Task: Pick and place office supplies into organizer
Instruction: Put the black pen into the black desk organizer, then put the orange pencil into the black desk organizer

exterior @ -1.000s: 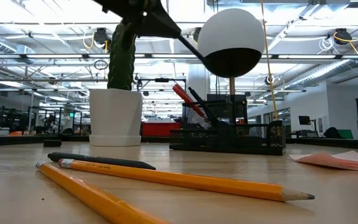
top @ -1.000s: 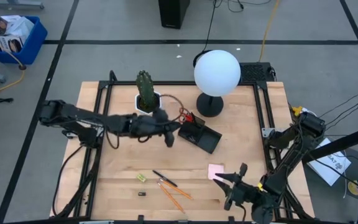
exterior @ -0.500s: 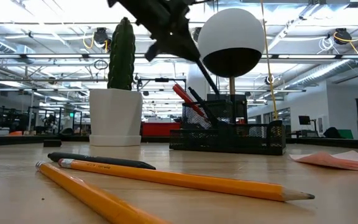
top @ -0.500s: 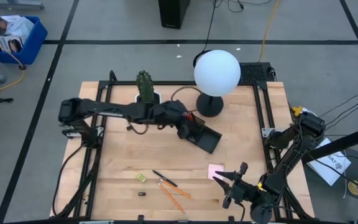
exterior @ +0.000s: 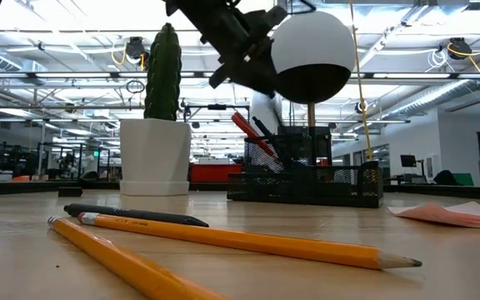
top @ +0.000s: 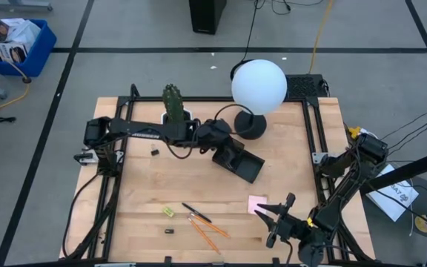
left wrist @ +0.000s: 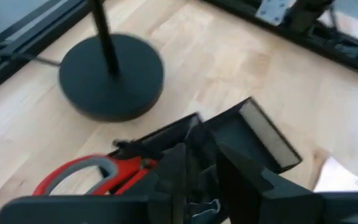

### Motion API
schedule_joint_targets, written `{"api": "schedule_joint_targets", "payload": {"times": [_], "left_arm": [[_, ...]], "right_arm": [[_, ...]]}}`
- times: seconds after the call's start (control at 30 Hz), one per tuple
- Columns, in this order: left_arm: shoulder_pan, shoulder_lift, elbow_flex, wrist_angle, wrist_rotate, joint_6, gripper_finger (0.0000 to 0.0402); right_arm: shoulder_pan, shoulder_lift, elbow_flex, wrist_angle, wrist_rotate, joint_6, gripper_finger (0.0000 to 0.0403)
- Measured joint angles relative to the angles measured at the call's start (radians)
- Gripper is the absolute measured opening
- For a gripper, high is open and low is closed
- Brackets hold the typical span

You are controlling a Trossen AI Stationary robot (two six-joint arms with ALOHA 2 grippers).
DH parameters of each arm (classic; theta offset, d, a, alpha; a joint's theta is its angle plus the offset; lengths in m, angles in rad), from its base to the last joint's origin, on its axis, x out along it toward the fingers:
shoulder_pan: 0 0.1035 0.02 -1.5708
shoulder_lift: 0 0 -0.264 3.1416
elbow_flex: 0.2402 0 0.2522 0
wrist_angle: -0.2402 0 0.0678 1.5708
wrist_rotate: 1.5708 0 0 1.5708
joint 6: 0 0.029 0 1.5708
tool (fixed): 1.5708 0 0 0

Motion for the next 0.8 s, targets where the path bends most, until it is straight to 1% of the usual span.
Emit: {"api": "schedule_joint_targets", "payload": {"times": [0.2, 0.3, 0.4, 0.47, 0.5, 0.57, 0.7, 0.8], "left_arm": [[0.000, -0.004, 0.000, -0.006, 0.002, -0.001, 0.0114], [-0.012, -0.004, 0.000, -0.007, 0.036, -0.009, 0.0118], [-0.037, -0.004, 0.000, -0.007, 0.098, -0.009, 0.0119], [-0.072, -0.004, 0.000, -0.007, 0.103, 0.004, 0.0119], [-0.094, -0.004, 0.000, -0.007, 0.094, 0.005, 0.0119], [-0.138, -0.004, 0.000, -0.007, 0.042, 0.012, 0.0119], [-0.223, -0.004, 0.000, -0.012, -0.042, 0.037, 0.0120], [-0.293, -0.004, 0.000, -0.012, -0.095, 0.021, 0.0120]], "right_arm": [[0.000, 0.000, -0.008, 0.004, 0.000, 0.002, 0.0089], [0.000, 0.000, -0.008, 0.003, 0.000, 0.014, 0.0089], [0.000, 0.000, -0.008, 0.003, -0.004, 0.016, 0.0089], [0.000, 0.000, -0.008, 0.000, -0.026, 0.019, 0.0089], [0.000, 0.000, -0.008, 0.000, -0.034, 0.020, 0.0089], [0.000, 0.000, -0.011, 0.000, -0.052, 0.032, 0.0089], [-0.002, 0.000, -0.045, -0.001, -0.056, 0.081, 0.0089], [-0.008, 0.000, -0.076, 0.000, -0.057, 0.129, 0.0089]]}}
